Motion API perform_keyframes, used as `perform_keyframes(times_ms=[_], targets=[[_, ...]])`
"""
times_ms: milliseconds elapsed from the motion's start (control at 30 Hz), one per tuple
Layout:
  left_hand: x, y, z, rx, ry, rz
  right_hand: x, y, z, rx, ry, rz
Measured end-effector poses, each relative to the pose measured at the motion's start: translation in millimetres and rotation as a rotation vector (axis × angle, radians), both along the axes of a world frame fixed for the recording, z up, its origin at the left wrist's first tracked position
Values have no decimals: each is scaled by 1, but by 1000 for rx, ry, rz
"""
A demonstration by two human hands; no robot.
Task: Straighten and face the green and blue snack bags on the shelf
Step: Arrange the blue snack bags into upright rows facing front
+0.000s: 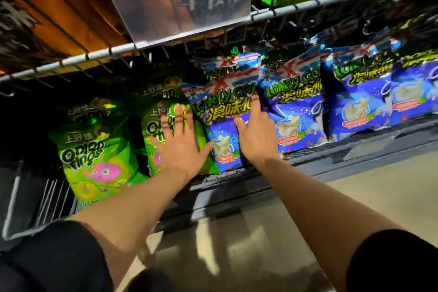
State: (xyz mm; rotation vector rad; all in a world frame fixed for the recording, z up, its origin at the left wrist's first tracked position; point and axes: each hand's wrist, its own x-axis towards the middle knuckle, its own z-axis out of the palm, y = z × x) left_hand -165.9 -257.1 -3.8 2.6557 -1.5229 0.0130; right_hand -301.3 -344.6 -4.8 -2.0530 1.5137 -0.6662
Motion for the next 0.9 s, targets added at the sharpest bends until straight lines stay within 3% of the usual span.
perform_keyframes(times_ms=[100,167,300,367,467,533,667,733,800,900], targets=[[-19,-9,4,-162,24,-54,-10,-9,4,63,7,22],[-35,-20,7,-243,140,-59,-22,-12,8,50,-91,-19],[-68,-39,11,-370,469,-65,-62,-32,12,-172,-191,-369],[-80,-47,11,-330,516,-58,-84,-53,10,-17,-146,-381],[-86,-55,6,-269,499,18,-102,-75,-1,209,-87,-99],[-89,-57,3,-234,486,57,-102,-76,-5,206,5,41],[-97,-59,2,-216,454,127,-105,-71,-6,168,128,110],[-105,-63,0,-226,396,193,-112,-76,-5,146,48,81],[-119,-64,-1,-253,223,200,-124,-83,-3,24,-41,-44],[-145,-65,-4,-359,49,-72,-147,-96,4,-181,-62,-289]])
